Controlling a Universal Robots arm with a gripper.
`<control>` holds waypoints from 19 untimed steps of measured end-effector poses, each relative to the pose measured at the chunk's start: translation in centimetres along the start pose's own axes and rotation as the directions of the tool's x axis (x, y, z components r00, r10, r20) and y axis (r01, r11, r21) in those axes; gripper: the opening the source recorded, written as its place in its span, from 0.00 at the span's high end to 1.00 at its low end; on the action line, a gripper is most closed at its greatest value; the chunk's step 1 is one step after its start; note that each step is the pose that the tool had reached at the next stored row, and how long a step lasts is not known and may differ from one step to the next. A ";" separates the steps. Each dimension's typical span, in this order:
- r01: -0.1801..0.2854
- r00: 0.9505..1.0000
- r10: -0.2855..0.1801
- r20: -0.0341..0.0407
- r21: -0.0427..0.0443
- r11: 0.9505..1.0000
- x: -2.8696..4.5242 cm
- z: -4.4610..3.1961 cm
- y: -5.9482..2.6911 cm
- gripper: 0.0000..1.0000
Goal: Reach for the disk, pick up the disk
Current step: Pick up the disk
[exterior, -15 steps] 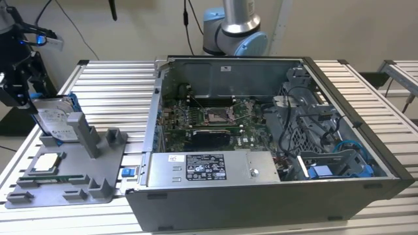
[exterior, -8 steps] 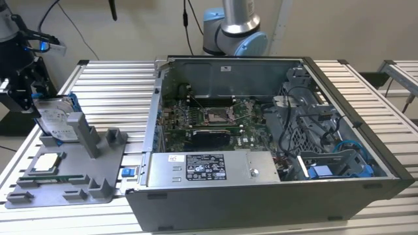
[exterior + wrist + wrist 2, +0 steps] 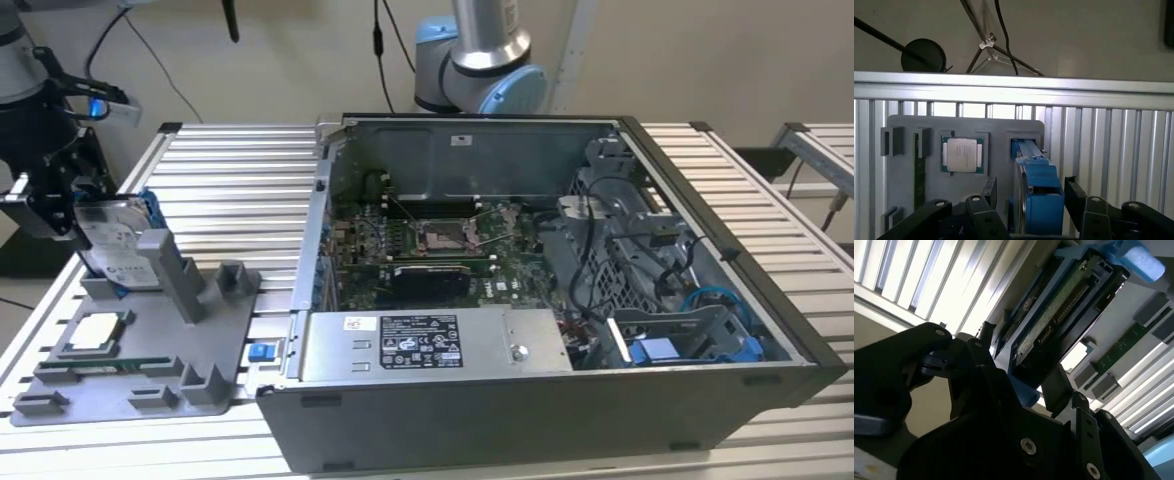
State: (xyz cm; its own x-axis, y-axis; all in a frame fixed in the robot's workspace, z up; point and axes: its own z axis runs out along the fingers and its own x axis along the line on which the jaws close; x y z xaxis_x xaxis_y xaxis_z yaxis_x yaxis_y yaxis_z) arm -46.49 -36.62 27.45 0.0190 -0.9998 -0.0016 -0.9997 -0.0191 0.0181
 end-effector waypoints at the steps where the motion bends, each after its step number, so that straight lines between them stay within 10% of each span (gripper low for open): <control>1: 0.000 1.000 0.000 0.001 0.000 1.000 0.00 0.04 0.00 0.00; 3: 0.000 1.000 0.000 0.001 0.000 1.000 0.00 0.03 0.00 0.00; 4: 0.000 1.000 0.000 0.001 0.000 1.000 0.00 0.04 0.00 1.00; 19: 0.000 1.000 0.000 0.002 0.000 1.000 0.00 0.03 0.00 1.00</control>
State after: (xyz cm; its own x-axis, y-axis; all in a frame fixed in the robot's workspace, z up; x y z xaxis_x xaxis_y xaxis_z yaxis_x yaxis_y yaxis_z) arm -46.49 -36.62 27.41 0.0190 -0.9998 -0.0033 -0.9997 -0.0190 0.0178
